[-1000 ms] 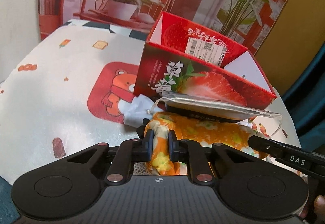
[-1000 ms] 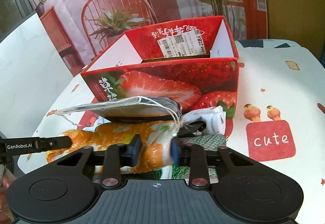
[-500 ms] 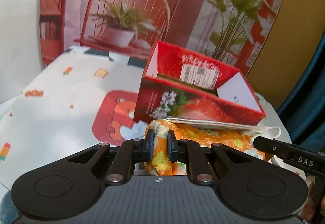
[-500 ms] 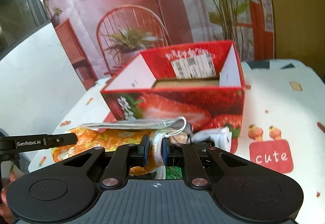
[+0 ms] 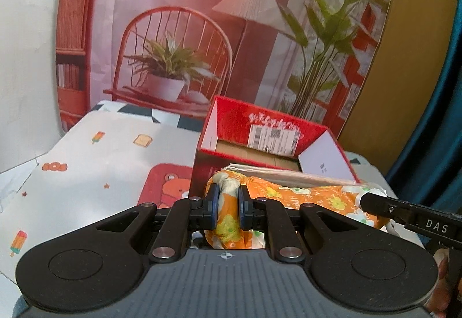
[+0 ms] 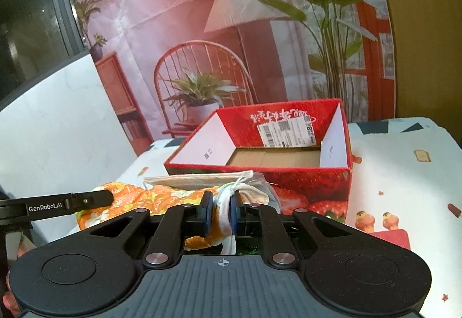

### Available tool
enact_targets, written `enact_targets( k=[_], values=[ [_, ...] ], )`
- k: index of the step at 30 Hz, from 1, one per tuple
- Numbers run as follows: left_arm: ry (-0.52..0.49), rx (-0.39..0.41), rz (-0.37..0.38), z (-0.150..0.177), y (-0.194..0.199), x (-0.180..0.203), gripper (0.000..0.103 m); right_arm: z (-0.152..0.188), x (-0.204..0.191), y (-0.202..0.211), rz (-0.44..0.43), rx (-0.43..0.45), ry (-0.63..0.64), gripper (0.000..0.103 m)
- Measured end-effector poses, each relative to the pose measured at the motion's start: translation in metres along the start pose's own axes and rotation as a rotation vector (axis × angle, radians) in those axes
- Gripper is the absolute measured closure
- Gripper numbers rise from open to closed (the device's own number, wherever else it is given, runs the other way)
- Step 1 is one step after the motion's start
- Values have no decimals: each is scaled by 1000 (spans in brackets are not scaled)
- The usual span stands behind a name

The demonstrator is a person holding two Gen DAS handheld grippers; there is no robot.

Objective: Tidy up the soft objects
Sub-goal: 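Lift the pouch into the red box and open both grippers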

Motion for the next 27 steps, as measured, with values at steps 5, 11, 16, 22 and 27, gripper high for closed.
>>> enact_targets(
  k=[5, 11, 16, 22, 27],
  values=[
    [-13, 80, 15, -18, 24, 5, 89, -12, -7, 14, -22, 39, 7, 92],
    [-40, 151, 28, -41, 45, 17, 89, -33, -13, 29, -43, 89, 17, 92],
    [-39, 172, 44, -57, 48, 24, 89, -50, -16, 38, -46, 126, 29, 92],
    [-46, 186, 26, -83, 29, 28, 89, -74, -6, 24, -49, 129, 16, 92],
    [-87, 155, -26, -95, -9, 32, 89, -89, 9, -8, -12, 88, 28, 92]
  ],
)
Point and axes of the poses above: each gripper's, at about its wrist camera, not at the fingertips, and y roughly against the way its jaws point, x to its right, z to its underside, the point moved 6 cm from there along -y, roughly the way its jaws point, and after that the axes turned 10 degrees about -x, right-handed, at the moved point
